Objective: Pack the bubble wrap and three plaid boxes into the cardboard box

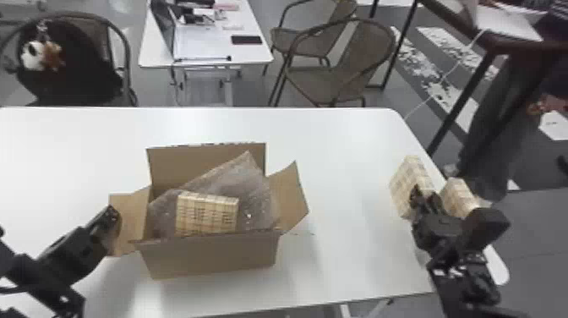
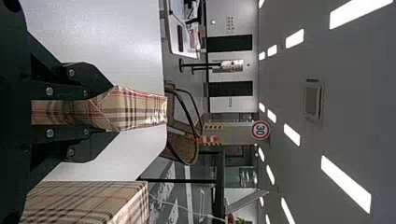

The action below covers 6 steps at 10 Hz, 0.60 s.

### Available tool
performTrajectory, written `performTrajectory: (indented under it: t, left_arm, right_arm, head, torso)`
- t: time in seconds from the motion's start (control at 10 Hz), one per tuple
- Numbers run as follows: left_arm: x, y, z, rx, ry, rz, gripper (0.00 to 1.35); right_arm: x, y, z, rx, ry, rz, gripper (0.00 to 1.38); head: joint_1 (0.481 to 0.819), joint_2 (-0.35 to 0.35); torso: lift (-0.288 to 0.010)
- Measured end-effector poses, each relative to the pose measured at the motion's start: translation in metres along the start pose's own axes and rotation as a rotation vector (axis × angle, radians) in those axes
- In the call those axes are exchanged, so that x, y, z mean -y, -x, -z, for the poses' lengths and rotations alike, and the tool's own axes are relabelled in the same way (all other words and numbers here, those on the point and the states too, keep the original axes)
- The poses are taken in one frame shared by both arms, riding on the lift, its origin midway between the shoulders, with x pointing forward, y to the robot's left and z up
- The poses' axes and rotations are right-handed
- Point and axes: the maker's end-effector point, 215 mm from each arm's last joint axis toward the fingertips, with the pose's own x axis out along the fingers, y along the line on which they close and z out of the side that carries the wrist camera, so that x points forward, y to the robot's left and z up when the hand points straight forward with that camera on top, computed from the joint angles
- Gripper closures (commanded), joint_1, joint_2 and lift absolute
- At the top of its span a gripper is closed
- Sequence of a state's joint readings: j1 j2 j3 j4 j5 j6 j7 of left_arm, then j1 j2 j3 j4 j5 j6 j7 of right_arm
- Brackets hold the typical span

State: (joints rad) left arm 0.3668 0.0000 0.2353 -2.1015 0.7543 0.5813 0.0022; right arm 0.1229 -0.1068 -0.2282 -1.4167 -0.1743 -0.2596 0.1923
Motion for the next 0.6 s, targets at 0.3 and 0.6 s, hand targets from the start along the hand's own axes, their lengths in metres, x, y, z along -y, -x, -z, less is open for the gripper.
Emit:
performTrajectory:
  t: [0.3, 0.6]
  left_arm:
    - [0.000, 0.000, 0.000, 0.000, -0.005, -0.002, 1.22]
    - [0.002, -0.003, 0.000, -0.005, -0.015, 0.001, 1.22]
  right_arm:
    - [-0.095, -0.020, -0.067, 0.032, -0.135, -0.267, 1.29]
    - [-0.220, -0.020, -0.175, -0.103, -0.372, -0.689, 1.29]
  head:
    - [0.695, -0.038]
    - [0.695, 0.085]
  torso:
    - [-0.148]
    - [-0.148]
